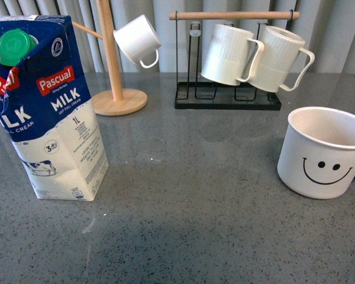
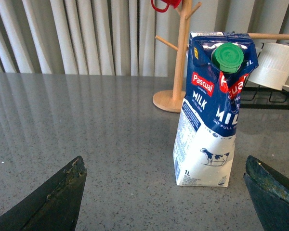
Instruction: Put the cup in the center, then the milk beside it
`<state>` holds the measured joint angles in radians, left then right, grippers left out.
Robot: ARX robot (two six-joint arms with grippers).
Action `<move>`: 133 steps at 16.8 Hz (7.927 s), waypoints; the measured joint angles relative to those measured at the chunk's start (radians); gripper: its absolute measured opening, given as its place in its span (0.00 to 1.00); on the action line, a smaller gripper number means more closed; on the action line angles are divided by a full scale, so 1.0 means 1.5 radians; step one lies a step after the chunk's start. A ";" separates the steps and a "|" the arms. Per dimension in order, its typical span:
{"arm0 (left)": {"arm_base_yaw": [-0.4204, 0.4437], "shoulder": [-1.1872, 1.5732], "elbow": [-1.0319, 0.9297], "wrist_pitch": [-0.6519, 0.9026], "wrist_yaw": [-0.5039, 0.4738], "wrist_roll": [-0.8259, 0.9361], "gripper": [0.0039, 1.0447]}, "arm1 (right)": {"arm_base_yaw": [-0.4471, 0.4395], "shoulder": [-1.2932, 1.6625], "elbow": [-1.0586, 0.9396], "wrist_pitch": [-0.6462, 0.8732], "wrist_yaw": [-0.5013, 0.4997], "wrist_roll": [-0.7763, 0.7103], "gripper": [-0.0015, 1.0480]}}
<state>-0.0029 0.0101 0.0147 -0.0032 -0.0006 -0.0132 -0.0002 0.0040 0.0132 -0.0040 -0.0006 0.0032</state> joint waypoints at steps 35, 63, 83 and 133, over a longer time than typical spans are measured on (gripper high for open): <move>0.000 0.000 0.000 0.000 0.000 0.000 0.94 | 0.039 1.087 0.669 -0.111 -0.106 -0.120 0.43; 0.000 0.000 0.000 0.000 0.000 0.000 0.94 | 0.214 1.112 0.729 -0.111 -0.139 0.001 0.03; 0.000 0.000 0.000 0.000 0.000 0.000 0.94 | 0.172 0.822 0.590 0.109 -0.102 0.093 0.94; 0.000 0.000 0.000 0.000 0.000 0.001 0.94 | 0.000 0.000 0.000 -0.001 0.000 0.002 0.94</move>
<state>-0.0029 0.0101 0.0147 -0.0032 -0.0006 -0.0113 -0.0002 0.0040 0.0132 -0.0048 -0.0006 0.0059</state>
